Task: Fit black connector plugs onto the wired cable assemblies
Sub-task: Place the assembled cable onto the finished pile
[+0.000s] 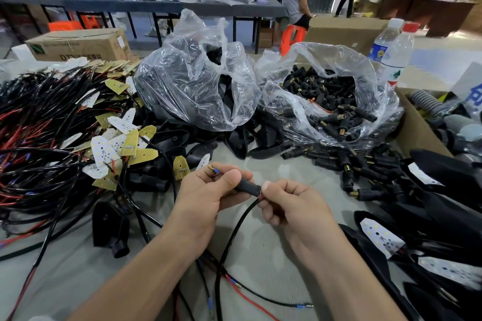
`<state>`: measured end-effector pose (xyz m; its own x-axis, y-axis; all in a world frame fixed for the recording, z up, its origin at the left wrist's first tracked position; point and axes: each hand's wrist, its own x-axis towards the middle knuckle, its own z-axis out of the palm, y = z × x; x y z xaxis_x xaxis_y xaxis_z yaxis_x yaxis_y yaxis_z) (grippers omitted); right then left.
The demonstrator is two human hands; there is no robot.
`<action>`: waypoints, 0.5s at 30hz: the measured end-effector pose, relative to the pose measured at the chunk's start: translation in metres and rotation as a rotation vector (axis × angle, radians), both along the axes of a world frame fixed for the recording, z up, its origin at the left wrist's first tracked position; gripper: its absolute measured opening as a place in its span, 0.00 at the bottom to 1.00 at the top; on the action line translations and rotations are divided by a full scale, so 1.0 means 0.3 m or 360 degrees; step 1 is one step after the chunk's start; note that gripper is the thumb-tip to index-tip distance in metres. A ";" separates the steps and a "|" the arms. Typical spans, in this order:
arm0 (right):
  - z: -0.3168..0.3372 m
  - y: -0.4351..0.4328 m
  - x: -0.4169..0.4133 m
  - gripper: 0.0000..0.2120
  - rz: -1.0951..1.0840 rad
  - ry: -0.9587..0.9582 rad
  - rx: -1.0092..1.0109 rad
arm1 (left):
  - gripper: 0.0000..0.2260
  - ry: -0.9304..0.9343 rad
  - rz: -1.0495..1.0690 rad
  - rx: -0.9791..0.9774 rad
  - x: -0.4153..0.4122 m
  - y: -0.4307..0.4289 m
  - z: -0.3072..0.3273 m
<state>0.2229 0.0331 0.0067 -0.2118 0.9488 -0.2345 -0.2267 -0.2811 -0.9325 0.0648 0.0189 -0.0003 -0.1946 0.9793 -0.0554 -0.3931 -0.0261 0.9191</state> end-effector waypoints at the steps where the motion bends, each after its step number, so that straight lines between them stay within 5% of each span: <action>1: 0.004 0.001 0.005 0.15 0.0040 0.0103 -0.0074 | 0.03 -0.0025 -0.0021 0.0003 -0.002 -0.001 0.003; 7: 0.022 0.002 0.016 0.04 0.0198 0.0501 -0.0300 | 0.05 -0.0203 -0.0142 0.0015 -0.009 -0.003 0.025; 15: -0.002 -0.019 -0.025 0.08 0.0158 0.0202 -0.0016 | 0.07 -0.0198 -0.0153 0.0081 -0.014 -0.004 0.030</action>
